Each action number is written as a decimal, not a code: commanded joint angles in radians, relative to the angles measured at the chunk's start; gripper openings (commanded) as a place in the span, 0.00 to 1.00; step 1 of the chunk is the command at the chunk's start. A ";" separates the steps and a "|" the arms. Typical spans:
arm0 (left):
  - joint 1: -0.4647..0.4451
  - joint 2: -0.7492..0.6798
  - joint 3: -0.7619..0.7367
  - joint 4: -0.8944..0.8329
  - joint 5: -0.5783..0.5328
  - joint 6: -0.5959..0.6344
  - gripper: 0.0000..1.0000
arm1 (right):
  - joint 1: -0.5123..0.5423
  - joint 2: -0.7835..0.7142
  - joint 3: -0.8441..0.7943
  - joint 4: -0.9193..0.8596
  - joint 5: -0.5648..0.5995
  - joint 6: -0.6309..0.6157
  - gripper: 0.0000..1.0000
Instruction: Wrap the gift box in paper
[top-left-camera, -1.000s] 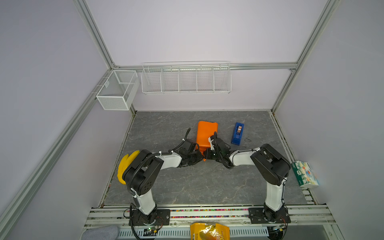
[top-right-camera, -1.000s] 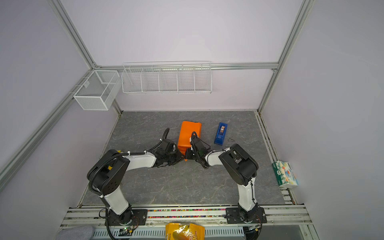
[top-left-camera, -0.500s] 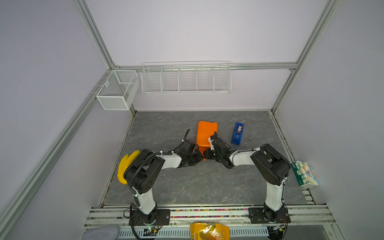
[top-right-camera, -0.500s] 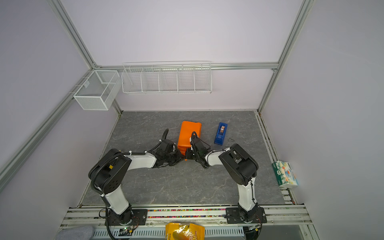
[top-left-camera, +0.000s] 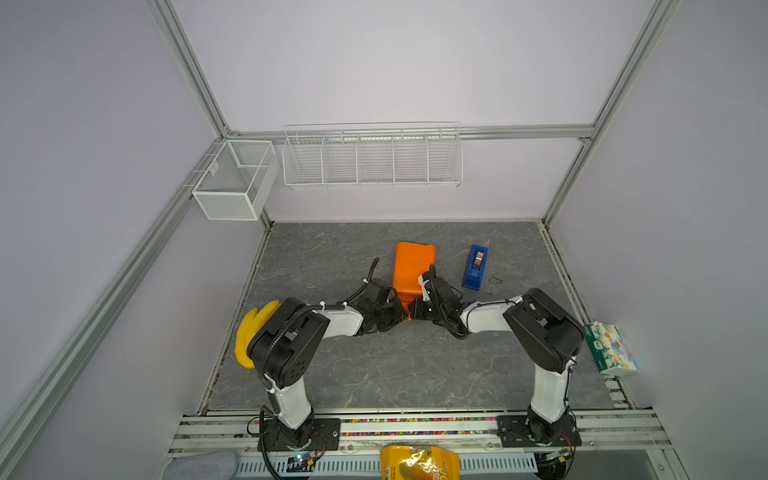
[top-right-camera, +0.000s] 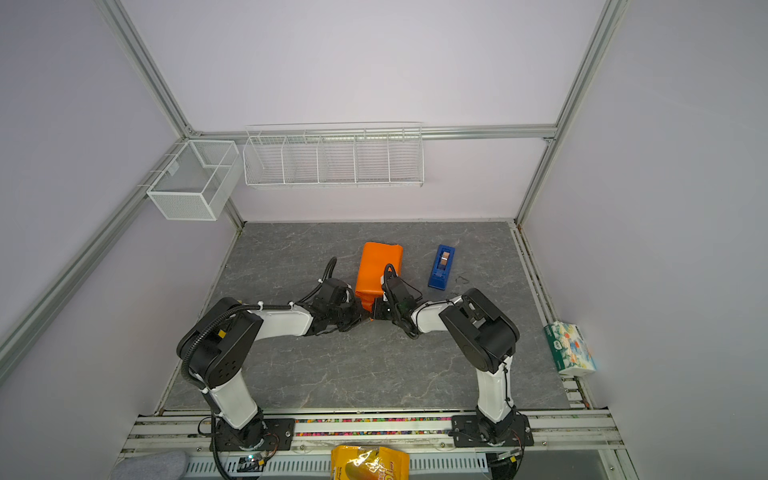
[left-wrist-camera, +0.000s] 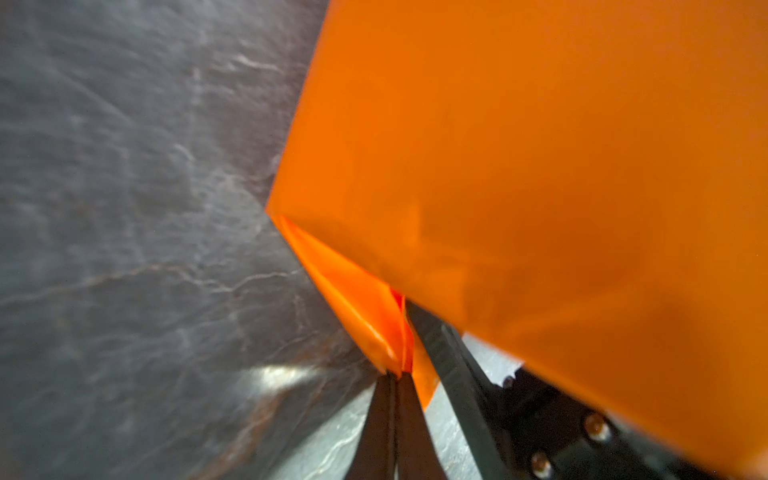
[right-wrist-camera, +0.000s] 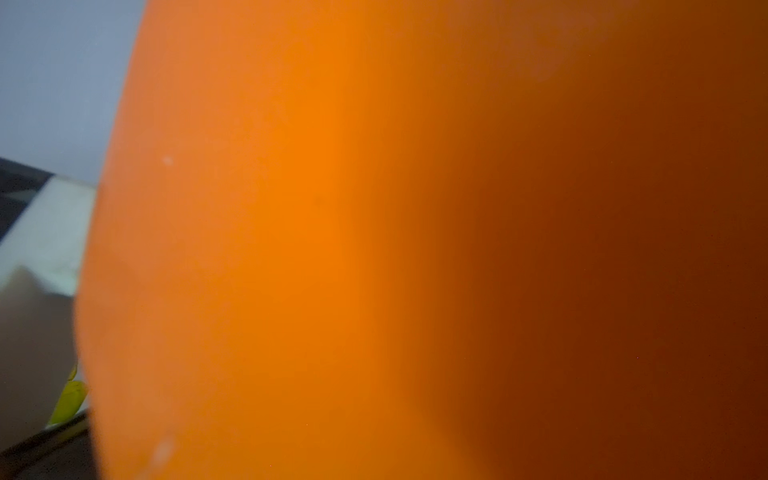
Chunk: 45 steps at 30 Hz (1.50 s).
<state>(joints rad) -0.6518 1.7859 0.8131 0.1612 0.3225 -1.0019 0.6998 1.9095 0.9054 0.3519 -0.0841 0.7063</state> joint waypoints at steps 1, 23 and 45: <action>0.002 -0.006 0.002 0.020 0.006 -0.003 0.00 | -0.004 -0.091 -0.058 -0.058 0.034 0.020 0.09; -0.003 -0.046 -0.002 0.014 0.033 -0.015 0.00 | -0.050 -0.080 -0.246 0.283 -0.214 0.521 0.46; -0.003 -0.089 -0.009 0.017 0.049 0.008 0.05 | -0.057 -0.048 -0.286 0.398 -0.235 0.614 0.07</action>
<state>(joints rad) -0.6537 1.7519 0.8112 0.1558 0.3645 -1.0012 0.6483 1.9030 0.6315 0.8177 -0.3130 1.3281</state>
